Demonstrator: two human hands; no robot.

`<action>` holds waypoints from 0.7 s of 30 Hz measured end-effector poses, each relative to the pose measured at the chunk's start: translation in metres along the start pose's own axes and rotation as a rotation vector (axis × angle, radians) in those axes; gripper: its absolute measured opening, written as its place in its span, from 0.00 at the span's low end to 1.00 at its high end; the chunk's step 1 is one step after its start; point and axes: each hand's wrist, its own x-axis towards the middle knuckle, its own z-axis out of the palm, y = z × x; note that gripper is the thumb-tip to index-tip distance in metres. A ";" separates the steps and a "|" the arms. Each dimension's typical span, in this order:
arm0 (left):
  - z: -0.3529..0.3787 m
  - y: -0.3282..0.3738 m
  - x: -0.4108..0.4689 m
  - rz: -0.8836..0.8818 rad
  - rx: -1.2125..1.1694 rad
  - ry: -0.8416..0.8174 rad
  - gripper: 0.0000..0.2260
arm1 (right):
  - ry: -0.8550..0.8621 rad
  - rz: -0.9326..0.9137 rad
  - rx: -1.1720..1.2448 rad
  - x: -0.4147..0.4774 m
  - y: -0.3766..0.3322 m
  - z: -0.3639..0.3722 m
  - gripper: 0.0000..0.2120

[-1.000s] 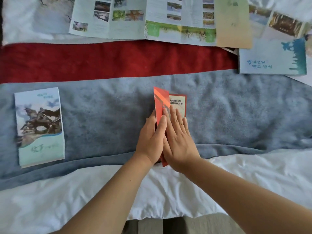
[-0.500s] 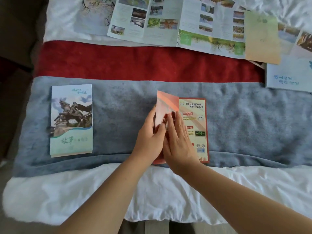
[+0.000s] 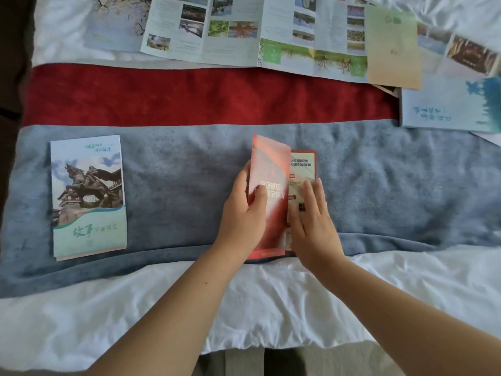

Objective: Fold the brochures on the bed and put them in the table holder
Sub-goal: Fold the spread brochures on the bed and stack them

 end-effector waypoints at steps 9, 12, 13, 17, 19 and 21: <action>0.035 0.015 -0.006 0.010 0.102 -0.030 0.19 | -0.035 -0.031 0.145 -0.004 0.015 -0.023 0.28; 0.039 0.016 -0.004 -0.014 0.085 0.021 0.16 | -0.039 -0.050 0.196 -0.004 0.017 -0.025 0.28; 0.040 0.016 -0.004 -0.015 0.081 0.028 0.16 | -0.033 -0.049 0.216 -0.003 0.018 -0.026 0.28; 0.047 0.014 -0.005 -0.010 0.085 0.016 0.17 | 0.038 -0.015 0.317 -0.002 0.021 -0.026 0.29; 0.051 0.014 -0.006 -0.017 0.074 0.005 0.16 | 0.065 0.013 0.396 -0.001 0.022 -0.028 0.29; 0.055 0.014 -0.007 -0.021 0.051 0.010 0.13 | 0.078 0.015 0.473 -0.001 0.021 -0.030 0.30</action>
